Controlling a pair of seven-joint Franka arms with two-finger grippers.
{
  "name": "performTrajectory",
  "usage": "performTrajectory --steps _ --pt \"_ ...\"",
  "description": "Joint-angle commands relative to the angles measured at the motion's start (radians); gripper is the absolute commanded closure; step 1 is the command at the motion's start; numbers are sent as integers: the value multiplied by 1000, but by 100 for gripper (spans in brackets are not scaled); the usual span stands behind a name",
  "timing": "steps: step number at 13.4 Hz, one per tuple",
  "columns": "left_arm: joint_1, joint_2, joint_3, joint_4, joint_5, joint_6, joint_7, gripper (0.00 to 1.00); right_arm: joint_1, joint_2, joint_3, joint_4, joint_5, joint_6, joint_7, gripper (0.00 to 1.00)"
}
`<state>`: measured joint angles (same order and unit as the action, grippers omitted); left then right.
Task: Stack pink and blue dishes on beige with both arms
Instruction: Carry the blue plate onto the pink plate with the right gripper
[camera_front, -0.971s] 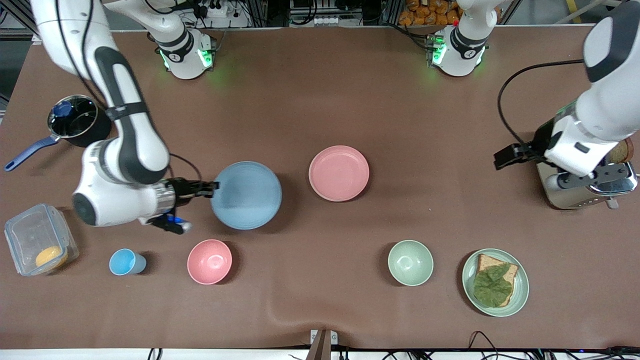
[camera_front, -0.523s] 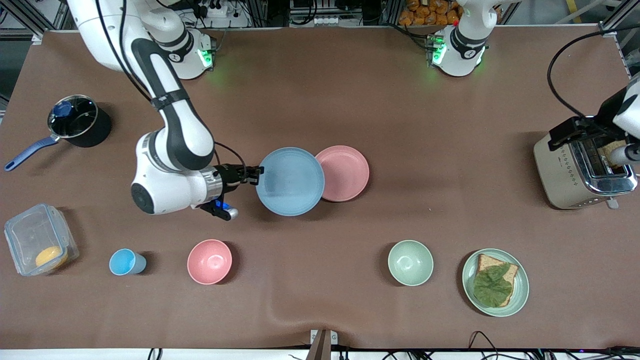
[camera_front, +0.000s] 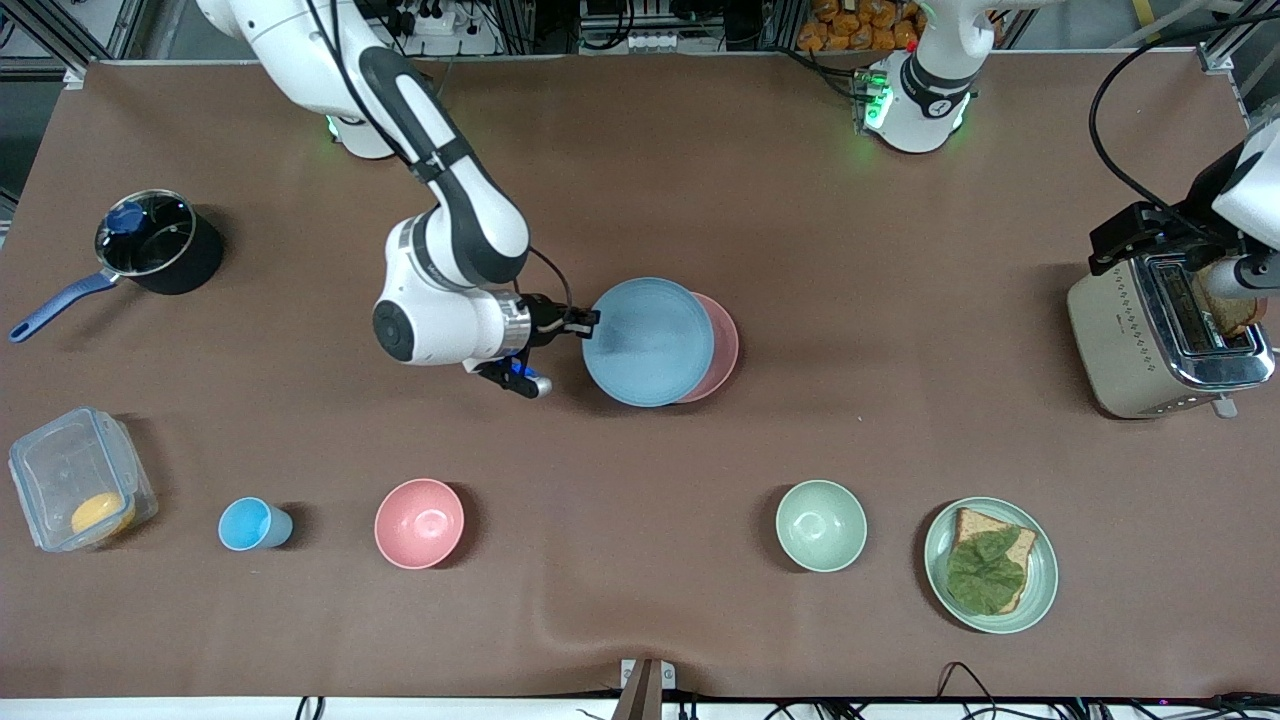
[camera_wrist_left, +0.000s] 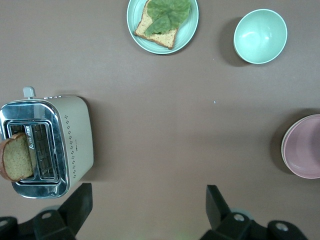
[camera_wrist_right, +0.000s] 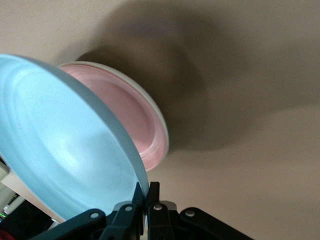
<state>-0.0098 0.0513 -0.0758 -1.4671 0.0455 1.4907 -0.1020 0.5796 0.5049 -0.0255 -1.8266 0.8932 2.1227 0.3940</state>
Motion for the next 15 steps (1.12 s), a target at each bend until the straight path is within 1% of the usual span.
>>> performTrajectory --steps 1,3,7,9,15 --pt "-18 -13 13 -12 5 -10 -8 0 54 -7 -13 -34 55 92 8 100" --pt "-19 -13 13 -12 5 -9 -7 0 81 6 -13 -43 64 121 6 100" --pt "-12 -16 4 -10 2 -10 10 0 117 4 -13 -95 66 170 9 100" --pt "-9 -21 10 -12 -38 -13 2 0 134 4 -14 -94 67 174 58 100" --pt "-9 -24 11 -13 -39 -38 -10 0 143 32 -14 -82 69 209 62 100"
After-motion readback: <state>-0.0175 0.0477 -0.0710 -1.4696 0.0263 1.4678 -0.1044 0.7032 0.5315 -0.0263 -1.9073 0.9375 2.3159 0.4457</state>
